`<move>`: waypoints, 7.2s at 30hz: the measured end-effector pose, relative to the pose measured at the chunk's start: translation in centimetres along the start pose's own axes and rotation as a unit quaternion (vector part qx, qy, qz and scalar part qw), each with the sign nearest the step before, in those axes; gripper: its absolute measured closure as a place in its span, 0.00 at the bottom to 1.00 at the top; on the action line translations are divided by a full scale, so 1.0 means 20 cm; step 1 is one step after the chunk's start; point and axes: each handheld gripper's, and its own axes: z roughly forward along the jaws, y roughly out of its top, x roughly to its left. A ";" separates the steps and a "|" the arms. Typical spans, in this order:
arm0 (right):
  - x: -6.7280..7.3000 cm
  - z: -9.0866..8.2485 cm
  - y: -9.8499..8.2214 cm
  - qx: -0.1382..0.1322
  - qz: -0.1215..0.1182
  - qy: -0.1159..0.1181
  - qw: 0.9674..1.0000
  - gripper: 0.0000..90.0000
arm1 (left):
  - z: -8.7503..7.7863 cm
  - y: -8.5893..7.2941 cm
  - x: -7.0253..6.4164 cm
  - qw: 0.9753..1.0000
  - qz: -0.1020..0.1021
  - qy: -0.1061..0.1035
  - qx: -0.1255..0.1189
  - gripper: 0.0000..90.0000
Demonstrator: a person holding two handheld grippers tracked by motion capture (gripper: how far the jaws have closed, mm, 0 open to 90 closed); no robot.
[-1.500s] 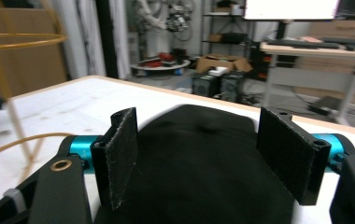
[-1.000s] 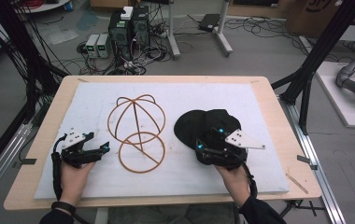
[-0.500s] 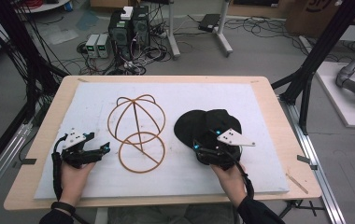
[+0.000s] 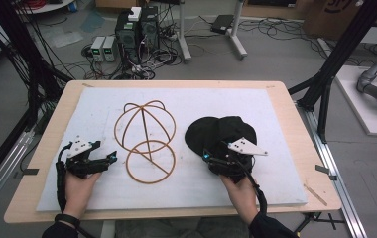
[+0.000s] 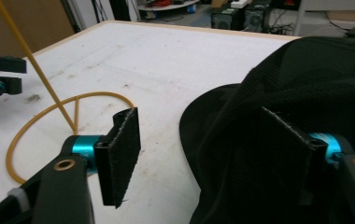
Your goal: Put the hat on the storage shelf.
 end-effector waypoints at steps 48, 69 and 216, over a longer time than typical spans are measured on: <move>0.01 0.04 0.07 0.034 0.014 -0.026 0.999 0.51 | 0.01 0.00 0.00 1.000 0.001 0.001 0.012 0.27; -0.03 0.09 0.09 0.066 0.014 -0.060 0.996 0.57 | 0.01 0.01 -0.01 1.000 0.004 0.004 0.015 0.27; -0.20 -0.06 0.29 -0.038 0.132 0.035 0.990 0.99 | 0.05 0.01 -0.07 0.997 0.059 0.022 0.047 0.29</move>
